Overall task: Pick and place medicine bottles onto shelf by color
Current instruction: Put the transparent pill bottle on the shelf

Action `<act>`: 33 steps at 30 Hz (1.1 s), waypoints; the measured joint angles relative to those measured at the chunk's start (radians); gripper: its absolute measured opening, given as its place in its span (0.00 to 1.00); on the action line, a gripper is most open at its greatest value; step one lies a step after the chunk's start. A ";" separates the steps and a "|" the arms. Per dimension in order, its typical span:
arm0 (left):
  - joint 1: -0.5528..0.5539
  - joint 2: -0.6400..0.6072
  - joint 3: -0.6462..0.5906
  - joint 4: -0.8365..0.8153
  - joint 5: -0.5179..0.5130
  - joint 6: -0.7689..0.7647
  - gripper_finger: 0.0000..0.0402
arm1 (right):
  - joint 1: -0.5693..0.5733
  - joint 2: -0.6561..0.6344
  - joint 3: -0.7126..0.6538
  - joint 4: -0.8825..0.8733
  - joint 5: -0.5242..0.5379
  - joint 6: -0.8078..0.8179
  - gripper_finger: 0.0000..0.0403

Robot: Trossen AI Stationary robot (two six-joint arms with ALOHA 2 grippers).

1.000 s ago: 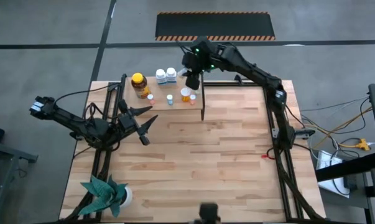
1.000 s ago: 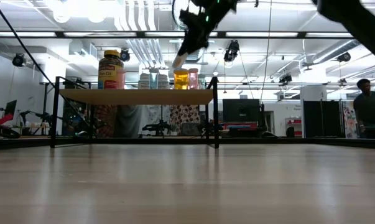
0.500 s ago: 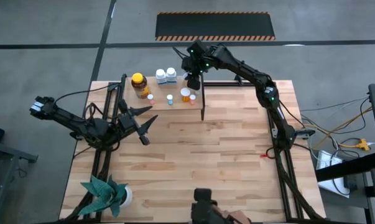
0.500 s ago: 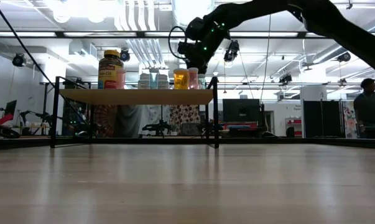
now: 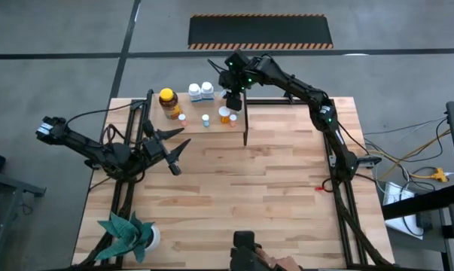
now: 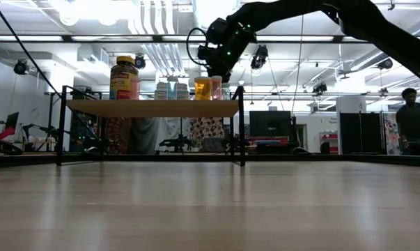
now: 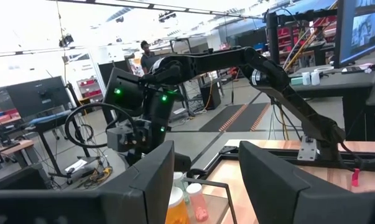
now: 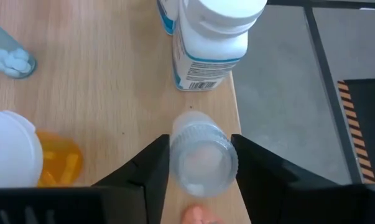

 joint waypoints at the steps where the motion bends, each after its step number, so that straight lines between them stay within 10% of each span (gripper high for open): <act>1: 0.000 0.000 0.000 0.003 0.000 0.001 0.41 | 0.001 0.000 0.000 0.000 0.000 0.000 0.41; 15: 0.000 0.002 0.000 0.018 0.003 0.018 0.41 | 0.002 -0.023 0.000 0.012 -0.001 0.011 0.60; 33: 0.000 0.002 -0.002 0.014 0.003 0.024 0.41 | 0.006 -0.064 -0.006 -0.079 0.008 -0.003 0.58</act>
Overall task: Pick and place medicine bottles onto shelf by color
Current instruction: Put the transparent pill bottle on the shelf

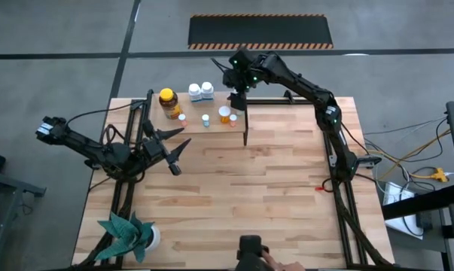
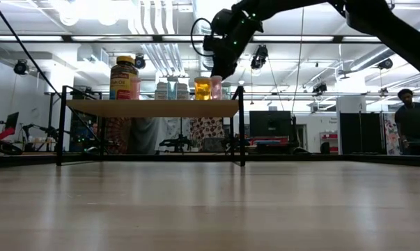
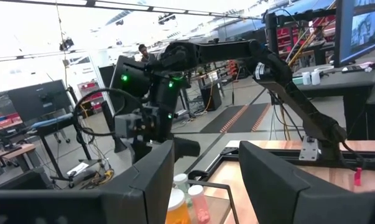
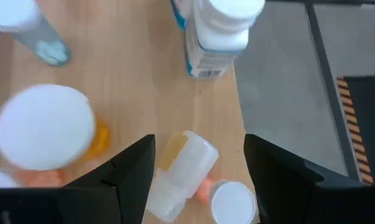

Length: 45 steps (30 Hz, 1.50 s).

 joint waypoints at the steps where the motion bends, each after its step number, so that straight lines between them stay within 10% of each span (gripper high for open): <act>1: 0.000 0.000 0.000 0.000 0.000 0.001 0.41 | 0.000 0.003 -0.002 0.002 0.004 0.004 0.58; 45: 0.000 0.000 -0.007 -0.001 0.000 0.030 0.41 | 0.048 0.047 -0.076 -0.012 0.049 -0.003 0.54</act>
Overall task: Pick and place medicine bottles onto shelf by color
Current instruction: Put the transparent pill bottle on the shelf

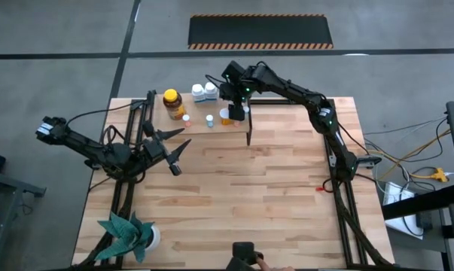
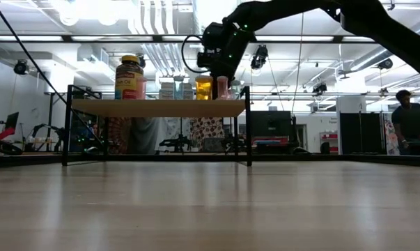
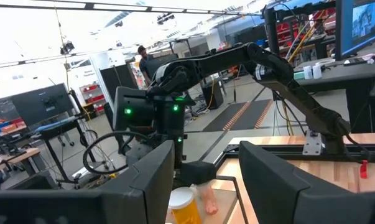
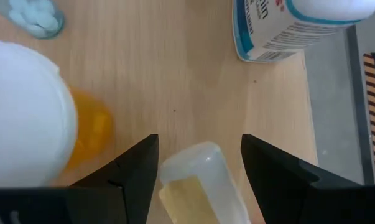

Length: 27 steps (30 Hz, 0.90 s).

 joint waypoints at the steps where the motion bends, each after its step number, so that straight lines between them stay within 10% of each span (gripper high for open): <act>1: 0.000 0.000 0.000 0.000 0.000 0.000 0.41 | 0.000 0.000 0.000 0.004 0.000 0.004 0.54; 20: 0.000 0.000 -0.002 0.000 0.000 0.016 0.41 | 0.007 -0.007 0.032 0.041 0.004 0.007 0.27; 27: 0.000 0.000 -0.002 0.000 0.000 0.017 0.41 | 0.008 -0.026 0.079 -0.013 0.007 -0.033 0.39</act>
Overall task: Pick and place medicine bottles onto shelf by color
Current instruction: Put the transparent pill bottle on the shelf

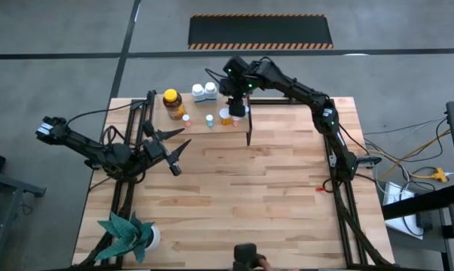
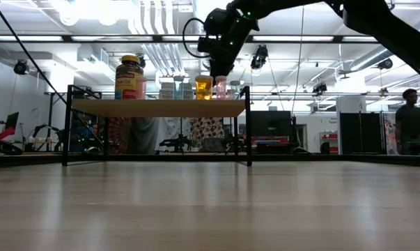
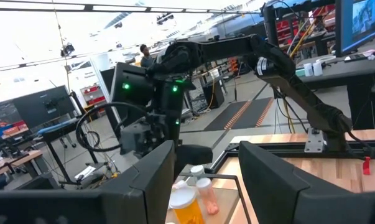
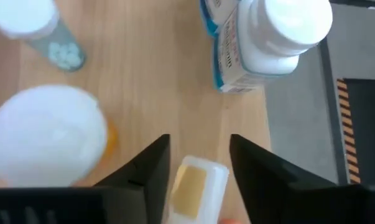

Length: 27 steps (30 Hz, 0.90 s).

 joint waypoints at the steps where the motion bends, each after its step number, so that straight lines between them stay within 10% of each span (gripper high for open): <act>1: 0.000 0.000 0.000 0.000 0.000 0.000 0.41 | 0.001 -0.002 0.000 -0.015 0.000 -0.001 0.42; 15: 0.000 0.000 0.000 0.000 0.000 0.001 0.41 | 0.003 0.059 -0.002 -0.077 0.101 0.031 0.63; 27: 0.000 0.000 0.000 0.000 0.000 0.007 0.41 | 0.012 0.064 -0.003 -0.073 0.097 0.064 0.42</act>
